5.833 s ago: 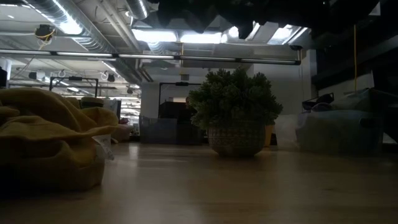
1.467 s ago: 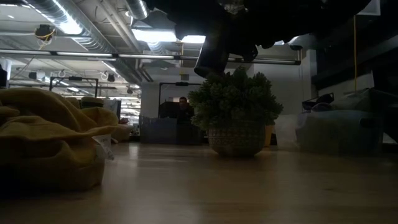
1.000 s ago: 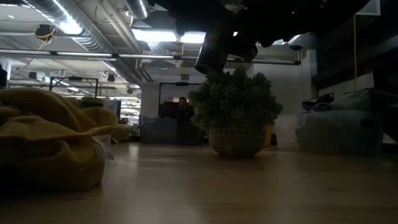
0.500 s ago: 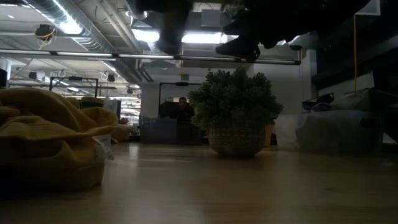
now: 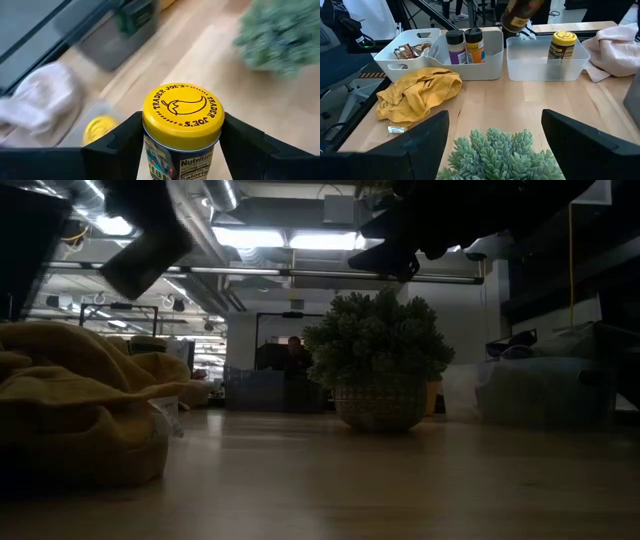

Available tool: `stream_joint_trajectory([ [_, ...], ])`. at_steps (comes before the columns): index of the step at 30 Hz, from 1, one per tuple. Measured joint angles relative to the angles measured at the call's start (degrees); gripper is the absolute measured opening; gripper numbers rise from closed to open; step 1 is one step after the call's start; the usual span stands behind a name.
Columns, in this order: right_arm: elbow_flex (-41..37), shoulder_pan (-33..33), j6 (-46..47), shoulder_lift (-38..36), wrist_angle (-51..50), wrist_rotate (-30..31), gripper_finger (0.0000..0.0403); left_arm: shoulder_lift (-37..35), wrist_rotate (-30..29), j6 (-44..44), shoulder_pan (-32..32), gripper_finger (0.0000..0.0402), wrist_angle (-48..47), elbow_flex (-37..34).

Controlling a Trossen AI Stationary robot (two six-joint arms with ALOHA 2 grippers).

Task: Sort spices by type
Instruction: Put the yellow spice bottle into the transparent bin

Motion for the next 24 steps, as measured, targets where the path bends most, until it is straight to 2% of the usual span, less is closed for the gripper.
stream_joint_trajectory([
  [8,0.0,0.0,0.0,0.0,0.1,0.0,0.0317,-1.9,-2.9,-8.6,-1.1,0.0212,-4.0,-6.8],
  [13,0.0,0.0,0.0,0.0,0.1,0.0,0.0317,-1.9,-7.6,-14.3,-1.0,0.0213,-3.8,-12.3],
  [18,0.0,0.0,0.0,0.0,0.1,0.0,0.0317,-1.9,-12.5,-19.4,-1.0,0.0213,-1.3,-17.9],
  [24,0.0,0.0,0.0,0.0,0.1,0.1,0.0317,-1.9,-13.6,-20.8,-1.0,0.0213,4.5,-21.9],
])
